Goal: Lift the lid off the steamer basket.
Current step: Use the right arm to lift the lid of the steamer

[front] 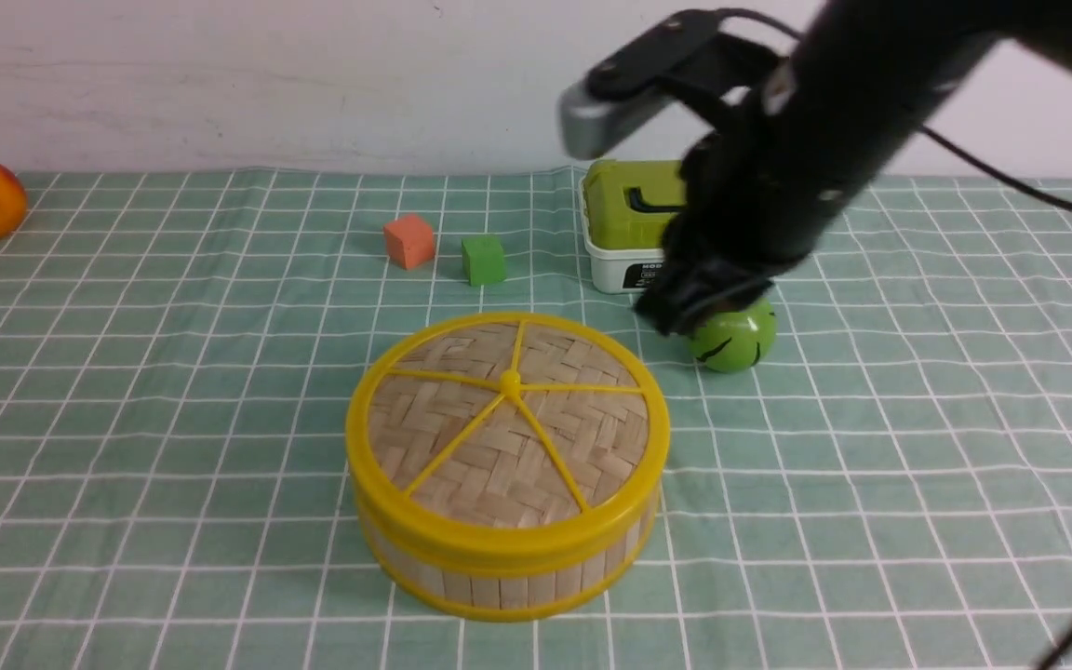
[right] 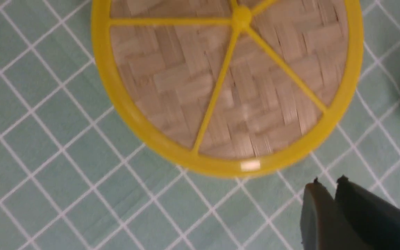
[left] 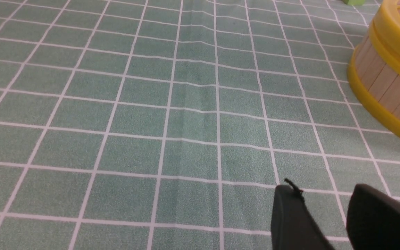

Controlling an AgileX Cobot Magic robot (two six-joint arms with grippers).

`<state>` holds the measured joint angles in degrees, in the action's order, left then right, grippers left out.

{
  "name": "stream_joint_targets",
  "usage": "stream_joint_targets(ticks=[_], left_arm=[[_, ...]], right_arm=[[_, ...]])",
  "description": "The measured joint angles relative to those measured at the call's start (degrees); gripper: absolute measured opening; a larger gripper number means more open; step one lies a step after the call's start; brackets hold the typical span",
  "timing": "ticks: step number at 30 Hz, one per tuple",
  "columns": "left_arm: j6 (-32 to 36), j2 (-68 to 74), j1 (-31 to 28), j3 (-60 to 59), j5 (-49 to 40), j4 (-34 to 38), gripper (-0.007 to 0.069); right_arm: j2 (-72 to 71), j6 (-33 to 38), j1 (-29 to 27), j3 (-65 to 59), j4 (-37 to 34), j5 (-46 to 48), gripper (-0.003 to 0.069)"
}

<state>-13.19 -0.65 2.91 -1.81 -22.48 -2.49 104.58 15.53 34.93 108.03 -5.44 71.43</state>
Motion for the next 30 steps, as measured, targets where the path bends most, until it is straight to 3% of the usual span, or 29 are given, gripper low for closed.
stream_joint_targets(ticks=[6, 9, 14, 19, 24, 27, 30], left_arm=[[0.00, 0.00, 0.00, 0.00, 0.00, 0.00, 0.0239], [0.00, 0.00, 0.00, 0.00, 0.00, 0.00, 0.0239], [0.00, 0.00, 0.00, 0.00, 0.00, 0.00, 0.0239], [0.00, 0.00, 0.00, 0.00, 0.00, 0.00, 0.0239], [0.00, 0.00, 0.00, 0.00, 0.00, 0.00, 0.0239], [0.00, 0.00, 0.00, 0.00, 0.00, 0.00, 0.0239], [0.00, 0.00, 0.00, 0.00, 0.00, 0.00, 0.0239]], right_arm=[[15.07, -2.72, 3.27, 15.76, 0.53, 0.00, 0.0251], [21.08, -5.90, 3.37, 20.86, 0.59, -0.05, 0.0377], [24.90, -7.49, 3.37, 21.70, 0.95, 0.00, 0.0444], [25.70, -7.56, 3.37, 21.84, 0.95, 0.00, 0.0404], [26.21, -7.56, 3.37, 21.89, 0.95, 0.00, 0.0230], [26.33, -7.61, 3.37, 21.89, 0.87, 0.00, 0.0083], [26.27, -7.61, 3.31, 21.90, 0.87, -0.04, 0.0076]])
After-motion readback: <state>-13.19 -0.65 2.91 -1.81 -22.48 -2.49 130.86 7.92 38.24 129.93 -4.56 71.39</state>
